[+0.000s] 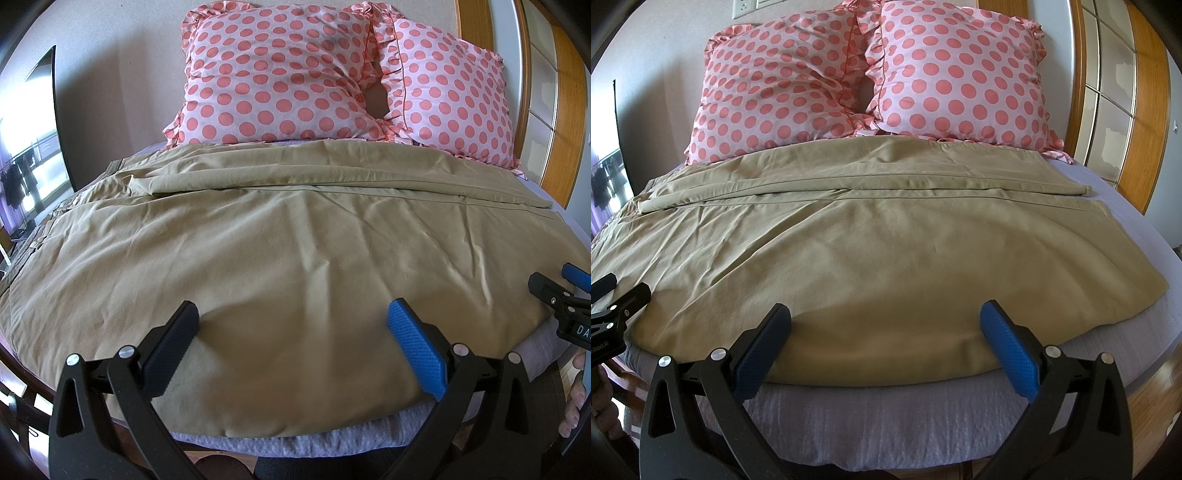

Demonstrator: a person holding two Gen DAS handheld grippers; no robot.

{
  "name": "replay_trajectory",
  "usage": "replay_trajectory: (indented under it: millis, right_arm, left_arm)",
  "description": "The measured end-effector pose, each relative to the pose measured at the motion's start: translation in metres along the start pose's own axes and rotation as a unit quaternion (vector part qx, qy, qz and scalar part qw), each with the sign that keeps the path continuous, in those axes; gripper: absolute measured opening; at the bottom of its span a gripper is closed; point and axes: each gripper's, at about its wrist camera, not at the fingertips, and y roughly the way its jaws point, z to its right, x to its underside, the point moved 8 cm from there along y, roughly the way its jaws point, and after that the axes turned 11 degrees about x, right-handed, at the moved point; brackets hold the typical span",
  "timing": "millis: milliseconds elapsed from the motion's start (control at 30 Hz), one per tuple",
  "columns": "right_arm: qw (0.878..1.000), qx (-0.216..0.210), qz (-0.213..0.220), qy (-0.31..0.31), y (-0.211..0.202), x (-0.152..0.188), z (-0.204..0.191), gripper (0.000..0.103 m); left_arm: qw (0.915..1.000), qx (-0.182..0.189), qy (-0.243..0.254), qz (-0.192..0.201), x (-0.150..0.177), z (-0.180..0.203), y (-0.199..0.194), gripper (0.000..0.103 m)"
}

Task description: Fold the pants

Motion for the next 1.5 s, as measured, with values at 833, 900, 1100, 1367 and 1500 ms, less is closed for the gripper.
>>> replay_trajectory:
  millis: [833,900,1100,1367,1500]
  right_arm:
    - [1.000,-0.001,-0.001,-0.001,0.000,0.002,-0.002,0.102]
    - [1.000,-0.001,-0.001,-0.002,-0.001,0.003,-0.003,0.102]
    - [0.999,0.033,0.004,-0.005,0.001,-0.039,0.032,0.102]
    - [0.983,0.158,-0.031,0.086,0.084,-0.189,0.133,0.087]
    - [0.958,0.184,-0.127,0.180,0.185,-0.219,0.172,0.064]
  left_arm:
    - [1.0000,0.000,0.000,0.000,0.000,0.000,0.000,0.101]
    - [1.0000,0.000,0.000,0.001,0.000,0.000,0.000,0.101]
    - [0.9998,0.012,0.004,-0.013,-0.002,-0.001,0.002,0.101]
    - [0.9986,0.051,-0.011,0.001,-0.033,-0.010,-0.005,0.101]
    - [0.9982,0.058,0.002,0.014,-0.054,-0.008,-0.006,0.101]
